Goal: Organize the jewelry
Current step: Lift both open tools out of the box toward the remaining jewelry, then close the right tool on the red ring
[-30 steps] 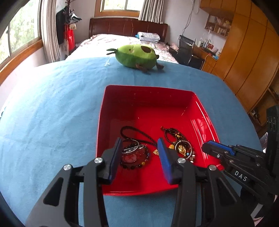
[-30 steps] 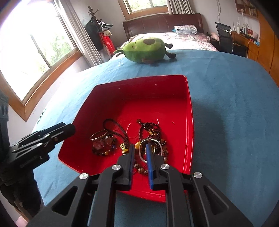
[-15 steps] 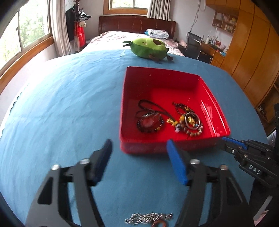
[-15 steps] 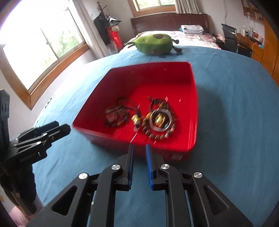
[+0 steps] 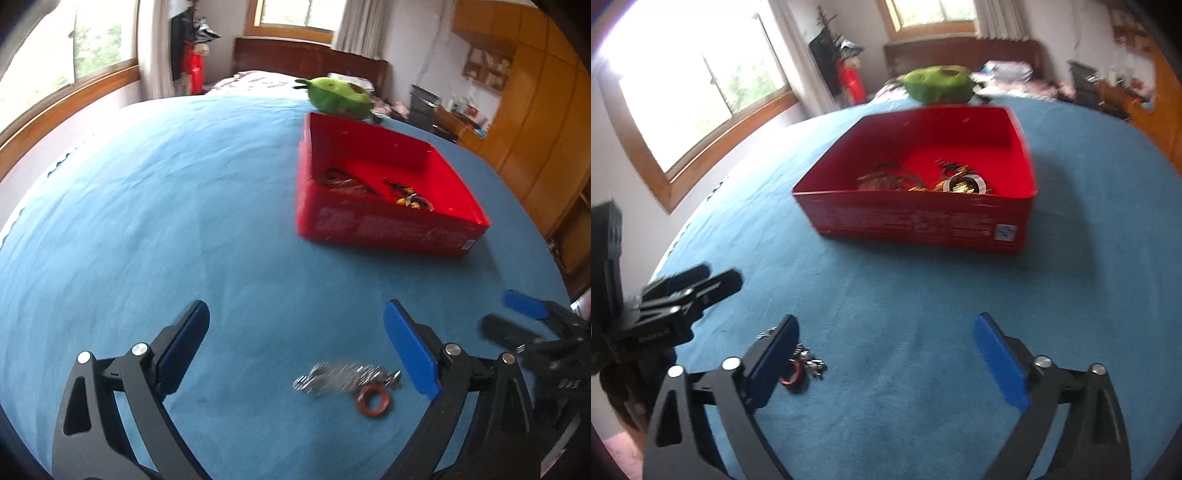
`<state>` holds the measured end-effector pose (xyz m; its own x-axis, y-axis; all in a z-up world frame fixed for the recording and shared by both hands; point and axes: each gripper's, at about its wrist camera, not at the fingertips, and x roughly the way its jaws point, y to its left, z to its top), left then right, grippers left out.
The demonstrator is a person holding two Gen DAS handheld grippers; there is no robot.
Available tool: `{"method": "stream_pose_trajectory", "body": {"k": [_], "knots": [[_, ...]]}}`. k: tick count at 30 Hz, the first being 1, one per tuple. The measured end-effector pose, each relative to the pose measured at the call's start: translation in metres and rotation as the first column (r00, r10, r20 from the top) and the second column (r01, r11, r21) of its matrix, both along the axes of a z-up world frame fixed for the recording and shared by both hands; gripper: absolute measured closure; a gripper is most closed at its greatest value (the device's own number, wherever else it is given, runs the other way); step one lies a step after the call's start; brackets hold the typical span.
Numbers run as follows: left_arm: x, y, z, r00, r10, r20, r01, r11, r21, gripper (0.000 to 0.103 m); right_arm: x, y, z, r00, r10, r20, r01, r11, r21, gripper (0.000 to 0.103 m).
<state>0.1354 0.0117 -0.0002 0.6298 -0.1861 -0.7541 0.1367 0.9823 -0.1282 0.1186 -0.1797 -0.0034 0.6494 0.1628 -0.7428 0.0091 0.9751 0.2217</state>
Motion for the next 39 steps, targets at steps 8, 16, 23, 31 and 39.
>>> {"method": "stream_pose_trajectory", "body": {"k": [8, 16, 23, 31, 39], "knots": [[-0.029, 0.028, -0.019, 0.996, 0.087, -0.026, -0.087, 0.996, 0.018, 0.006, -0.013, -0.003, -0.023, 0.999, 0.021, -0.026, -0.018, 0.993, 0.114, 0.004], [-0.049, 0.050, -0.032, 0.991, 0.127, -0.045, -0.124, 0.991, 0.058, 0.006, -0.019, 0.018, -0.031, 0.988, 0.137, -0.066, -0.119, 0.967, 0.226, 0.011], [-0.061, 0.066, -0.021, 0.988, 0.151, -0.030, -0.149, 0.987, 0.050, 0.006, -0.009, 0.052, -0.036, 0.967, 0.179, -0.179, -0.155, 0.978, 0.139, 0.052], [-0.070, 0.069, -0.018, 0.991, 0.131, -0.016, -0.130, 0.991, 0.030, 0.006, 0.009, 0.087, -0.041, 0.941, 0.203, -0.272, -0.175, 0.977, 0.123, 0.081], [-0.068, 0.068, -0.023, 0.994, 0.105, -0.024, -0.105, 0.994, 0.019, 0.006, 0.022, 0.099, -0.049, 0.933, 0.180, -0.312, -0.160, 0.983, 0.088, 0.084]]}}
